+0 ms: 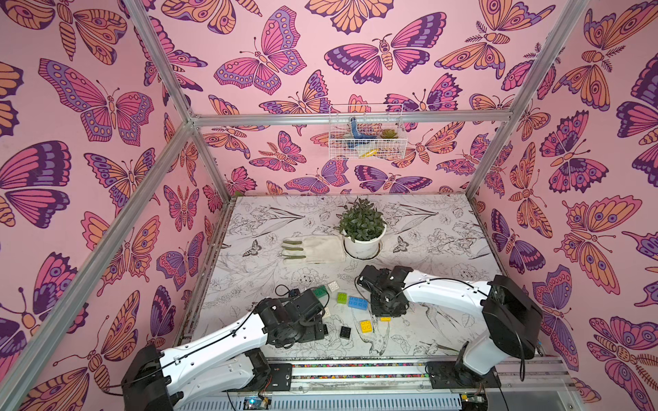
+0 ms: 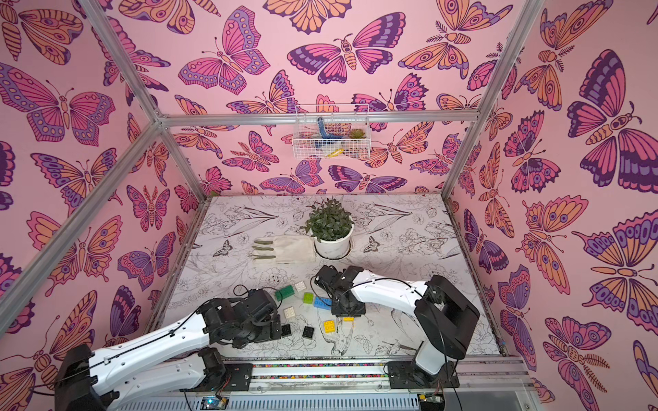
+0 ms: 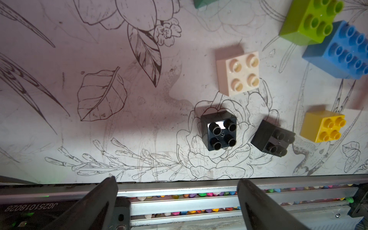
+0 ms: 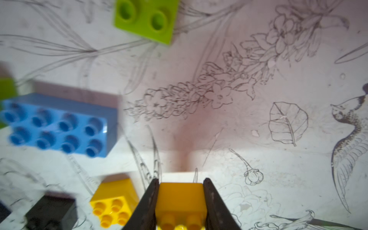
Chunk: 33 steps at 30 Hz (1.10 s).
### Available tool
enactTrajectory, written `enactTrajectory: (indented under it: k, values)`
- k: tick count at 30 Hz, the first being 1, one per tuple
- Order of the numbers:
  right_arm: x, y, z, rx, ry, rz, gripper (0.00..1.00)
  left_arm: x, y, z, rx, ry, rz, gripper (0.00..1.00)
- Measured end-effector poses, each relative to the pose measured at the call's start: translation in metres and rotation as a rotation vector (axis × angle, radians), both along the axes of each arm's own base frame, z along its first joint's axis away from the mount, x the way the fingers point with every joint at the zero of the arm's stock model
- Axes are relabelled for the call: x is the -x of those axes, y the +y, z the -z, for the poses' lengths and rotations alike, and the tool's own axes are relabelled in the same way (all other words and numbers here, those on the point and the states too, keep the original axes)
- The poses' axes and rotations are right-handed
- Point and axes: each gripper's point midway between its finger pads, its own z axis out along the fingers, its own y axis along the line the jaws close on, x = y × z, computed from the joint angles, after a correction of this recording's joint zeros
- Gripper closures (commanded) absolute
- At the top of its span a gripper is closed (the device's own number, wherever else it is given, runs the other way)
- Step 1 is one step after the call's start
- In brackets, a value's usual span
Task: Assemble a giraffe with lego
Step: Pick up the lego brick from the center of the board, then assemble the lego brick with the lego brick.
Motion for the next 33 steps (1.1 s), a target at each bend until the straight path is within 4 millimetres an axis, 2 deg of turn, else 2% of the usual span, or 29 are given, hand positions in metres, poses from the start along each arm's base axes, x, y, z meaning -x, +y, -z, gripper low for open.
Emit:
enactTrajectory:
  k: [4, 7, 15, 22, 33]
  values:
    - [0.003, 0.042, -0.028, -0.065, -0.045, -0.098, 0.79, 0.001, 0.002, 0.002, -0.005, 0.004, 0.000, 0.00]
    - [0.010, 0.061, -0.031, -0.082, -0.047, -0.151, 0.78, 0.003, 0.002, 0.002, 0.001, -0.001, 0.009, 0.00]
    - [0.020, 0.056, -0.002, -0.003, 0.018, -0.182, 0.76, 0.006, -0.001, -0.005, 0.017, -0.067, 0.121, 0.00]
    - [0.025, 0.049, 0.006, 0.018, 0.035, -0.182, 0.76, 0.007, -0.016, -0.020, 0.013, -0.172, 0.280, 0.00]
    - [0.025, 0.056, 0.014, -0.002, 0.043, -0.182, 0.76, 0.007, -0.020, -0.025, 0.033, -0.209, 0.294, 0.00]
